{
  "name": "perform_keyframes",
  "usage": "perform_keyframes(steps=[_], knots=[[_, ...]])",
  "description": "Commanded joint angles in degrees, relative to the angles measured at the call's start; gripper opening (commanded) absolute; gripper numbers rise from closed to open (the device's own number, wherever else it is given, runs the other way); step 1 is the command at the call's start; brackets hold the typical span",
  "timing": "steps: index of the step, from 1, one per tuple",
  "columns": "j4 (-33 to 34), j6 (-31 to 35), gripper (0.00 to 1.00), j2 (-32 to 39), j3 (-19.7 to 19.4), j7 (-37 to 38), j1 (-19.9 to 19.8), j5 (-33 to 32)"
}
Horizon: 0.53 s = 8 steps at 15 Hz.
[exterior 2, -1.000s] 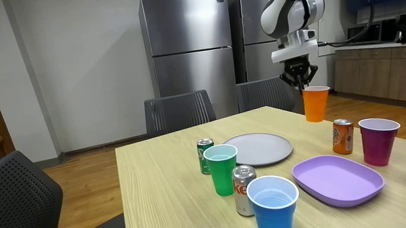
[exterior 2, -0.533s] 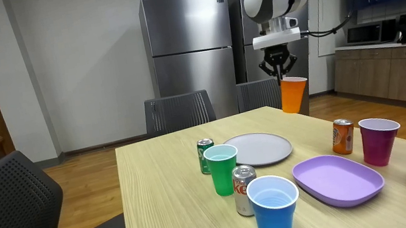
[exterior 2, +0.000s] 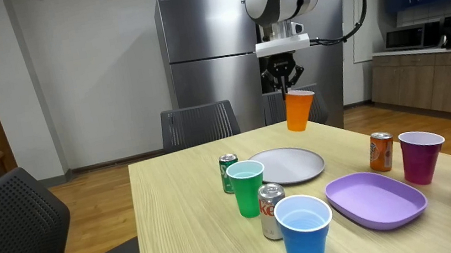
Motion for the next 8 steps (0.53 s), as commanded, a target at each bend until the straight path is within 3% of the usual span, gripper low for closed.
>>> perform_keyframes(steps=[1, 8], knots=[[0.02, -0.28, 0.01, -0.55, 1.59, -0.77, 1.19, -0.98], [1.27, 0.26, 0.01, 1.53, 2.13, 2.49, 4.28, -1.40]])
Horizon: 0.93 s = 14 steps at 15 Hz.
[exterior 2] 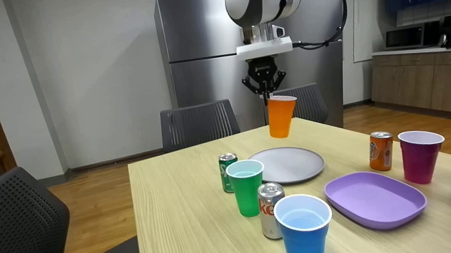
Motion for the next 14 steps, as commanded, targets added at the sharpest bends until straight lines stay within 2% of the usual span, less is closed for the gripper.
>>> perform_keyframes(steps=[1, 14], knots=[[1.37, 0.23, 0.01, 1.39, -0.01, 3.30, 1.08, -1.28], [4.52, 1.61, 0.01, 7.82, -2.05, 21.49, 5.01, -6.43]])
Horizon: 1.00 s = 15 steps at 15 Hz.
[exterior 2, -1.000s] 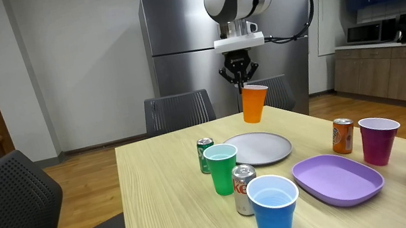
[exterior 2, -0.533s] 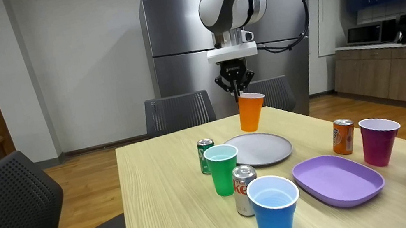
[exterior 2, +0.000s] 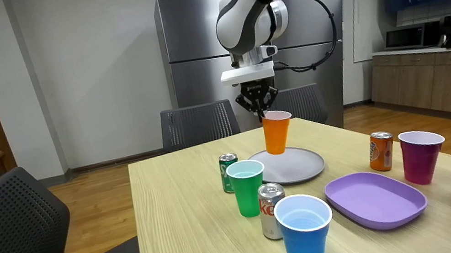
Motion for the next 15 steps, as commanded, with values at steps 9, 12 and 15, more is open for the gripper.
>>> perform_keyframes(steps=[9, 12, 15], knots=[[7.61, -1.34, 0.01, 7.52, -0.76, 10.38, 1.91, -1.68], [9.36, -1.60, 0.01, 9.21, -0.83, 11.36, 1.90, -1.54], [10.68, -1.86, 0.01, 10.46, -0.93, 11.84, 1.95, -1.45]])
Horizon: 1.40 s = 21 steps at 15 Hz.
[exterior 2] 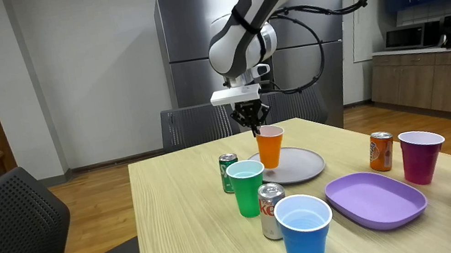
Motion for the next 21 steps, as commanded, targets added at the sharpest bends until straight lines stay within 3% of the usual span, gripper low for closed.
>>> perform_keyframes(steps=[1, 6, 7, 17, 21], knots=[[3.91, -1.94, 0.01, 2.38, -0.71, 2.36, 0.74, -0.65], [5.11, -2.38, 0.01, 3.61, -0.89, 3.15, 0.77, -0.56], [5.28, -2.46, 0.25, 3.76, -0.91, 3.19, 0.78, -0.55], [3.82, -0.45, 0.97, 1.39, -1.00, 3.61, 1.62, -0.93], [2.67, 0.09, 1.00, -0.54, -0.39, 2.96, 2.24, -0.90]])
